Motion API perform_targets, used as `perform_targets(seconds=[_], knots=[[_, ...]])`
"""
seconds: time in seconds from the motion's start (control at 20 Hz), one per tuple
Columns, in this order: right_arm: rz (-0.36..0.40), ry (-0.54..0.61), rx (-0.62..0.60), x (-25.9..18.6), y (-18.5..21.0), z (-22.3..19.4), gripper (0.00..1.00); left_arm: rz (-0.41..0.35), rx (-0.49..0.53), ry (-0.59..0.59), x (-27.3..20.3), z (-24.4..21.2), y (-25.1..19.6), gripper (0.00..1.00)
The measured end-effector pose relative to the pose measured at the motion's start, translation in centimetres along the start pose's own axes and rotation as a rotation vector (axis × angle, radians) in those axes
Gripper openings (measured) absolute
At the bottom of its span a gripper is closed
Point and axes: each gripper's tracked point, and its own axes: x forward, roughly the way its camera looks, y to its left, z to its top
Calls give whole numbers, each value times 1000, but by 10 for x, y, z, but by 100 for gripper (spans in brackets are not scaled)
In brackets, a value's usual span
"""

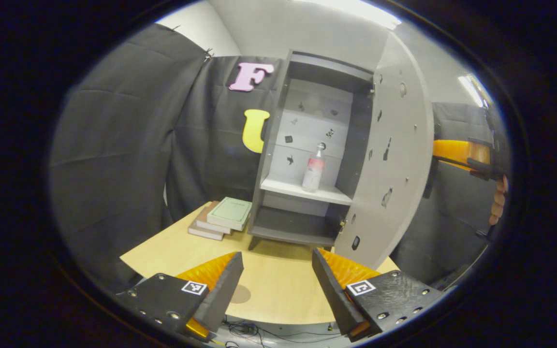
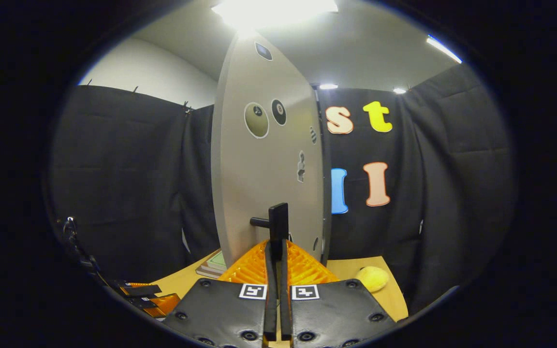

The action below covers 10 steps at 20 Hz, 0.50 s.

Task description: Open the cabinet door with the right hand, grasp the bottle in the cabinet with the left hand and place it on the coaster, then close the cabinet door with the right hand.

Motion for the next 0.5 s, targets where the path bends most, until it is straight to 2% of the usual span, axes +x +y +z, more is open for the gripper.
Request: perform_targets(seconds=[0.1, 0.15, 0.25, 0.4, 0.5], knots=[[-95, 11, 32, -1, -31, 0, 5, -43, 28, 8, 11, 3, 1, 87], [-135, 21, 36, 0, -48, -2, 4, -68, 38, 17, 16, 0, -1, 91], [-215, 8, 61, -4, -79, 1, 2, -113, 54, 41, 30, -4, -3, 89], [-157, 13, 155, 1, -63, -3, 2, -168, 65, 53, 47, 1, -8, 87], [-195, 7, 118, -3, -69, -2, 2, -198, 56, 48, 55, 5, -5, 87]])
